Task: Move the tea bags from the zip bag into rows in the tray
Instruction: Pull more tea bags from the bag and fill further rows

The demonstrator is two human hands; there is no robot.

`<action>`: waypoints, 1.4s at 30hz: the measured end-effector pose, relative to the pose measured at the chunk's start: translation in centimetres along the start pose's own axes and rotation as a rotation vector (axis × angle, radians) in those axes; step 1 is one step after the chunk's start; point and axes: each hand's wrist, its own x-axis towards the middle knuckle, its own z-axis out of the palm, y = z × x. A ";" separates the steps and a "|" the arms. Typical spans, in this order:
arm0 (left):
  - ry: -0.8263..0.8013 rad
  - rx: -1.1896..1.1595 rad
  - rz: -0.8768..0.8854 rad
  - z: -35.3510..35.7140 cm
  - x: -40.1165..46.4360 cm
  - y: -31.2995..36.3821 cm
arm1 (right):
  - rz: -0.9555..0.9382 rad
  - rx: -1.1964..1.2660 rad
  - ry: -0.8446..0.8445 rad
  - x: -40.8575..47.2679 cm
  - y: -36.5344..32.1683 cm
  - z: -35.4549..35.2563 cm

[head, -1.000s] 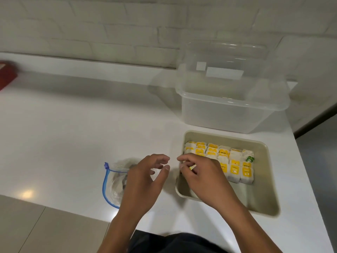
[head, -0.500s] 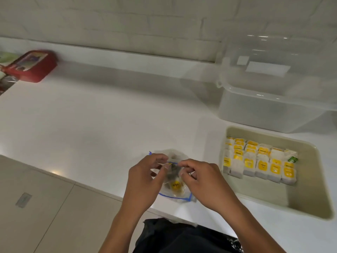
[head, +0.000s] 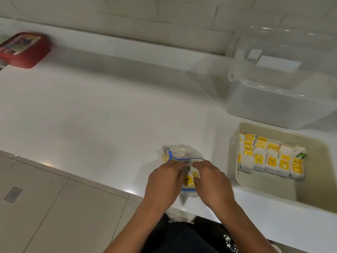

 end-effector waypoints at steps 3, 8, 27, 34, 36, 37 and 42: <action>-0.060 0.066 0.015 1.1 0.0 -0.2 | 0.049 -0.036 0.000 0.2 -0.1 1.1; -0.163 0.061 -0.031 2.0 0.3 -0.7 | 0.079 0.043 0.028 0.7 0.3 2.1; -0.075 -0.003 0.025 3.2 -0.4 -2.2 | 0.085 0.143 0.268 -0.5 1.2 3.4; -0.070 -0.096 0.013 3.3 -0.9 -2.5 | 0.031 0.159 0.185 -0.8 1.1 3.5; -0.061 -0.111 0.017 3.3 -0.9 -2.6 | 0.056 0.159 0.137 -0.9 1.0 3.4; -0.057 -0.119 0.019 3.3 -1.0 -2.6 | 0.066 0.172 0.129 -0.9 0.9 3.4; -0.064 -0.143 0.002 3.3 -1.0 -2.8 | 0.091 0.180 0.122 -1.0 0.3 3.4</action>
